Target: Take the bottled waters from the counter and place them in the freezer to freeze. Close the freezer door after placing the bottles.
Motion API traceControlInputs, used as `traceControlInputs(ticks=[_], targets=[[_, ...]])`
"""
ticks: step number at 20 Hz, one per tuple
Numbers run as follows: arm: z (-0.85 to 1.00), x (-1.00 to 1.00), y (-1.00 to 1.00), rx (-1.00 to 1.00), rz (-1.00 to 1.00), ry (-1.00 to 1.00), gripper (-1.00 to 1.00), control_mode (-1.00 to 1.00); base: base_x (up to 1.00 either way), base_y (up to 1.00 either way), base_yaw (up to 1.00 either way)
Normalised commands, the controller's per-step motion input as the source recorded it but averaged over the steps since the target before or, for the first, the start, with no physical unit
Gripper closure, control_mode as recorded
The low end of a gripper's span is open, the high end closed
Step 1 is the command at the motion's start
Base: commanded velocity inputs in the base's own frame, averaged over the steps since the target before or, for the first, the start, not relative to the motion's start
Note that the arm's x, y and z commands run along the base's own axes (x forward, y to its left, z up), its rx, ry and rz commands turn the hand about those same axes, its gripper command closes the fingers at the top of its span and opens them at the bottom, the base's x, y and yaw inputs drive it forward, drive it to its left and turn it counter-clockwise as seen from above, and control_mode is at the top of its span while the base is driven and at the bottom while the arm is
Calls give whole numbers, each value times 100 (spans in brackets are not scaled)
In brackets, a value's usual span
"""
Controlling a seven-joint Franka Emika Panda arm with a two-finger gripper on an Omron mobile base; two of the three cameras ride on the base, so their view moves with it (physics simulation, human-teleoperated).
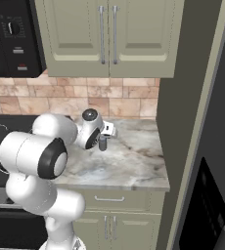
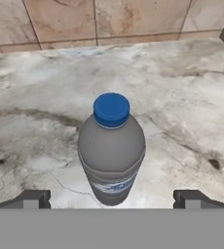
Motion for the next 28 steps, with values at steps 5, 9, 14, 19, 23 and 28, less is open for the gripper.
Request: traceControlInputs(ticks=[5,9,14,19,23,28], targets=[[-9,5,0,1,0,0,-100,-100,0,0,0],[-9,4,0,1,0,0,-100,-100,0,0,0],[-8,4,0,1,0,0,-100,-100,0,0,0],[-7,7,0,0,0,0,-100,-100,0,0,0],[-8,8,0,0,0,0,-100,-100,0,0,0],[-6,12,0,0,0,0,-100,-100,0,0,0]])
